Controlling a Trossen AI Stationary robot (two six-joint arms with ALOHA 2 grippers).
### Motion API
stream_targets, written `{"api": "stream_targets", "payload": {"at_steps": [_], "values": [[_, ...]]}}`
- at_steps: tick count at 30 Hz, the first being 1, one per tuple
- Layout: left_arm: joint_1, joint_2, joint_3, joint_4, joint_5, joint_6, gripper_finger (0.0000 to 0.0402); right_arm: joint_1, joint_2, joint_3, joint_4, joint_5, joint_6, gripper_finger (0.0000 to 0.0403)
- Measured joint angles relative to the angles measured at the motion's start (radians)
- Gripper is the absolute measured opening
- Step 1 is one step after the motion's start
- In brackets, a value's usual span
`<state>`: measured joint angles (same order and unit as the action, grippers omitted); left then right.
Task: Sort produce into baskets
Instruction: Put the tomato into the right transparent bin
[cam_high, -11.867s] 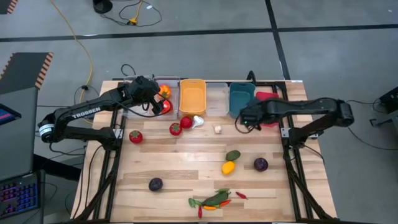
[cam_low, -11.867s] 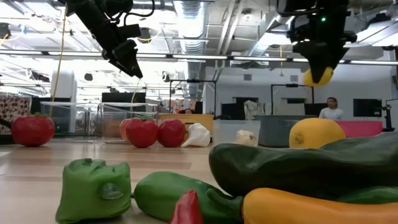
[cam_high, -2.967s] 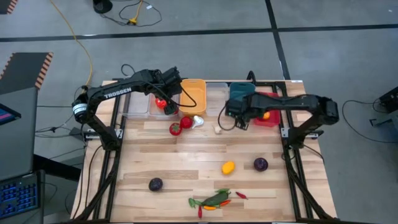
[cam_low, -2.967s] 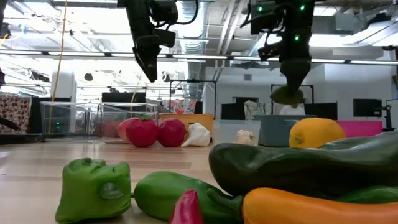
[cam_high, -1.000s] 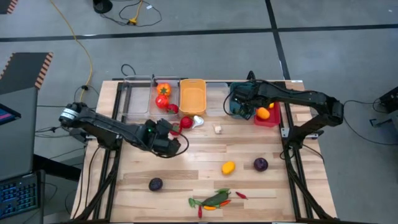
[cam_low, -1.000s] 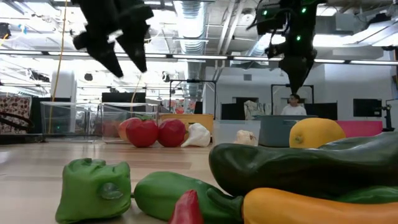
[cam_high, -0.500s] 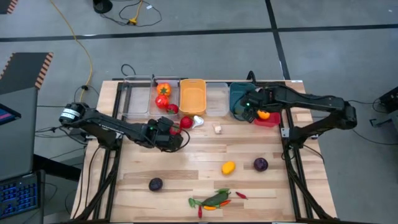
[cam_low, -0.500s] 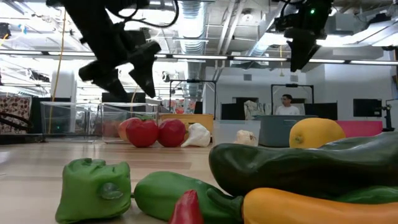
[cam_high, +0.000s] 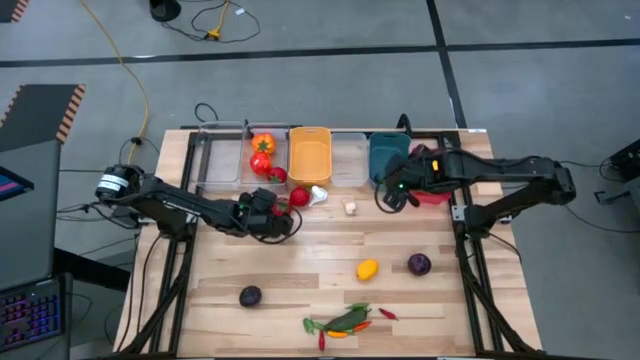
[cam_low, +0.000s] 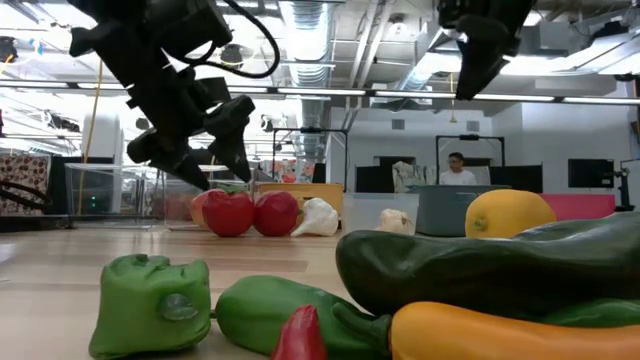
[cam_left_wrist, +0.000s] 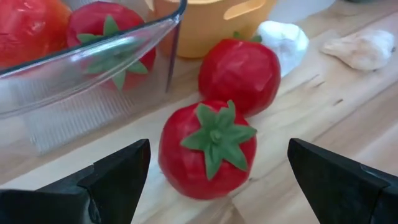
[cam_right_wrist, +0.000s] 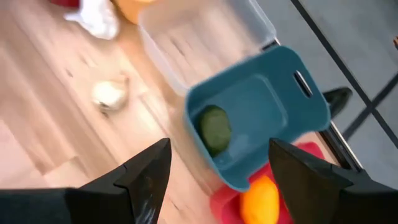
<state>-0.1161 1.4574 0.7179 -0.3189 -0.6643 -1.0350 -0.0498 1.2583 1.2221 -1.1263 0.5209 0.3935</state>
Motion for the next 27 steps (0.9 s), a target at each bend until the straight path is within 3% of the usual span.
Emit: {"api": "stream_targets", "payload": {"at_steps": [11,21,27], "values": [[0.025,0.018,-0.054,0.108,0.005,0.02,0.0367,0.083,0.0,0.0,0.144,0.0,0.001,0.0296],[0.04,0.196,-0.039,0.176,0.029,0.022,0.0367,0.141,0.002,0.0,0.188,-0.001,-0.001,0.0296],[0.04,0.216,-0.027,0.181,0.006,0.02,0.0367,0.169,0.002,0.0,0.187,-0.003,-0.001,0.0296]]}}
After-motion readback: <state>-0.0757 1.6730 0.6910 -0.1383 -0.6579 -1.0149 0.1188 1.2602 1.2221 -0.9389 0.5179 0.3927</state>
